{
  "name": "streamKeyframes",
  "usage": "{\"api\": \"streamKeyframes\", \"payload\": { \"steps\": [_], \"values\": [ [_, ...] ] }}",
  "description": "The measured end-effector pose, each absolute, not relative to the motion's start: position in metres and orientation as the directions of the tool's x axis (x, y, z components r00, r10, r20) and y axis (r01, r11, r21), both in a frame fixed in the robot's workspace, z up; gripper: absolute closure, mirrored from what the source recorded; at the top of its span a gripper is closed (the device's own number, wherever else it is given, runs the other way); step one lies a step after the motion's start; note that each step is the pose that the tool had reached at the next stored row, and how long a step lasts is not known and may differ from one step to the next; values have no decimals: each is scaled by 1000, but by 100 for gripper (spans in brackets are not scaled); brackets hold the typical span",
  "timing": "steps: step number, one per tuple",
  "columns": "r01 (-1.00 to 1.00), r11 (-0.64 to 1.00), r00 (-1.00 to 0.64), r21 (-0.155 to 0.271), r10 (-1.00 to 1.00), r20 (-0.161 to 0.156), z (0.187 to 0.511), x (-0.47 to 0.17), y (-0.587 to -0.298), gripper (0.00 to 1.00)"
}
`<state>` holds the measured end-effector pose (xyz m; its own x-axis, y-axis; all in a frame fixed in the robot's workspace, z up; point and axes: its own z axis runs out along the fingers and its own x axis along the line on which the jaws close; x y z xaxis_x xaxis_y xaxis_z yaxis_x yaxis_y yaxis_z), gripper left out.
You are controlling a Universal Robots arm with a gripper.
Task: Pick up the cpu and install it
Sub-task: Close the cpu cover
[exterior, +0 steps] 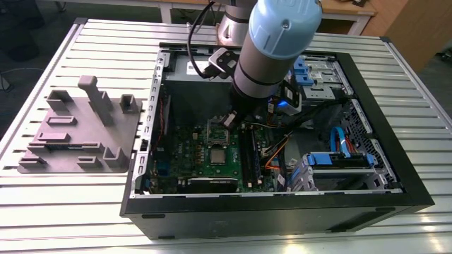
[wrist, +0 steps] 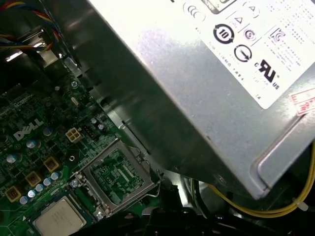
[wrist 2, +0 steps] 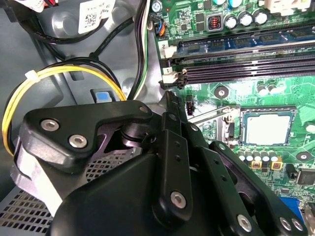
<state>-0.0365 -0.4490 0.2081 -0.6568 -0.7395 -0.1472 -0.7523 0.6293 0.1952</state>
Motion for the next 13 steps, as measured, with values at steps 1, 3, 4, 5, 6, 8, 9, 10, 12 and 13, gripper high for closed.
{"api": "streamKeyframes", "payload": {
  "steps": [1, 3, 4, 5, 6, 8, 9, 10, 12, 13],
  "values": [
    [-752, 630, -657, 194, -740, -146, 209, -36, -449, 90],
    [-752, 630, -657, 192, -740, -143, 209, -36, -449, 90],
    [-752, 631, -657, 190, -741, -141, 209, -37, -449, 90],
    [-752, 632, -657, 188, -741, -138, 210, -37, -449, 90],
    [-752, 632, -657, 185, -742, -135, 210, -36, -449, 90],
    [-752, 634, -657, 180, -743, -129, 211, -37, -449, 90],
    [-752, 634, -657, 178, -743, -127, 212, -36, -449, 90],
    [-752, 635, -657, 176, -744, -125, 212, -36, -449, 90],
    [-752, 636, -657, 173, -744, -120, 213, -37, -449, 90],
    [-752, 636, -657, 171, -745, -119, 214, -37, -449, 90]
  ]
}}
